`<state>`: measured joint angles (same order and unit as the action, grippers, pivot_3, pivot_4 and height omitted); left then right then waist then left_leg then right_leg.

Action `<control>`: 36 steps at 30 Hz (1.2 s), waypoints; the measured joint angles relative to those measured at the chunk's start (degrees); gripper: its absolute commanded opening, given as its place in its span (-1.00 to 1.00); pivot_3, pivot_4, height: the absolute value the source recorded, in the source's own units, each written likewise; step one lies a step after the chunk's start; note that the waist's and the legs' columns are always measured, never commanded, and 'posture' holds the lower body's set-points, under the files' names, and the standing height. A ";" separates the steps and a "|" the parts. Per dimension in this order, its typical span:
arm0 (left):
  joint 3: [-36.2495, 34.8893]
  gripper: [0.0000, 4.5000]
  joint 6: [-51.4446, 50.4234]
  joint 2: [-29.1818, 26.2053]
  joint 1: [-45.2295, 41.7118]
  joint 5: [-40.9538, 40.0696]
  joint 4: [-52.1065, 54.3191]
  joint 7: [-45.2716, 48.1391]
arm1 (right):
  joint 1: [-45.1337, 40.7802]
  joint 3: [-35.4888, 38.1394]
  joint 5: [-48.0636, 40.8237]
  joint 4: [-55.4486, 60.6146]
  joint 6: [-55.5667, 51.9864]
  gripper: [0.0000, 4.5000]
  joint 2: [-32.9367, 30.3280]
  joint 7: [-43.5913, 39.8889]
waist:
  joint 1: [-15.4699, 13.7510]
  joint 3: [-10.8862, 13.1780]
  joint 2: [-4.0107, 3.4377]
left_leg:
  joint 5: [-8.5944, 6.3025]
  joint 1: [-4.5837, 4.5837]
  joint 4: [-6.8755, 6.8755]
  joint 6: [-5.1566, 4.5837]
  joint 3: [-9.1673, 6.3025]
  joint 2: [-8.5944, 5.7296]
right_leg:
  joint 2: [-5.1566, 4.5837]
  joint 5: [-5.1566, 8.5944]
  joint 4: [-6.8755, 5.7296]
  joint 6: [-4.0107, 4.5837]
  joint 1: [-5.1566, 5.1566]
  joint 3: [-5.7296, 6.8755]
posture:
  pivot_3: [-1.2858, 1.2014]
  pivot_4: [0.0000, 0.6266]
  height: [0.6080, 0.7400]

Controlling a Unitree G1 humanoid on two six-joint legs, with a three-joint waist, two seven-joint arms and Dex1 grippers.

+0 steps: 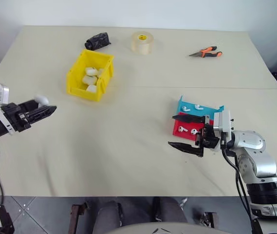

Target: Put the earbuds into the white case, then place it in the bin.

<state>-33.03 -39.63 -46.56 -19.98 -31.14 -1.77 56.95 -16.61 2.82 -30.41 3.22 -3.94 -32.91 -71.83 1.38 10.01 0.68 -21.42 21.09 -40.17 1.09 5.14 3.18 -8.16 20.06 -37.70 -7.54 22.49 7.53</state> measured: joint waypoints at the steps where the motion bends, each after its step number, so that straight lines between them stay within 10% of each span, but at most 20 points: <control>1: -0.82 0.26 2.70 2.80 0.08 -1.17 2.53 -0.67 | 0.01 0.00 0.00 0.00 0.00 1.00 -0.24 -0.03 | -0.25 0.00 0.00 | 0.00 -0.01 0.02 0.00 -0.01 -0.08 | -0.06 0.00 0.02 0.00 -0.03 0.00 | 0.03 -0.52 1.00; 17: 22.88 0.26 27.85 21.84 -3.14 -0.08 9.69 3.05 | 8.84 6.57 -0.67 6.09 -1.50 1.00 -5.32 3.24 | -1.11 -0.05 0.02 | -0.06 -0.05 0.07 -0.13 0.05 -0.29 | -0.21 -0.01 0.05 -0.01 -0.04 0.06 | 0.03 -0.52 1.00; 29: 35.89 0.26 24.95 -2.74 -1.63 23.80 1.92 3.73 | 12.18 8.00 -3.81 10.56 -5.38 1.00 -7.95 3.88 | -1.67 -0.03 0.02 | -0.06 0.01 0.10 -0.13 0.04 -0.30 | -0.18 -0.01 0.20 -0.02 -0.04 0.08 | 0.03 -0.52 1.00; 36: 38.89 0.26 23.21 -6.40 -4.10 27.38 1.63 5.19 | 12.37 8.05 -5.50 11.41 -7.59 1.00 -9.71 1.80 | -1.41 -0.13 -0.20 | -0.06 -0.12 0.15 -0.13 0.14 -0.28 | -0.18 0.00 0.18 -0.03 -0.06 0.03 | 0.03 -0.52 1.00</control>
<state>5.86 -16.42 -52.96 -24.09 -3.75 -0.14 62.14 -4.25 10.87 -35.91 14.62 -11.53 -42.62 -70.03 -0.03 9.88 0.49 -21.48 20.98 -40.02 0.96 5.28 2.90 -8.34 20.06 -37.52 -7.57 22.43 7.56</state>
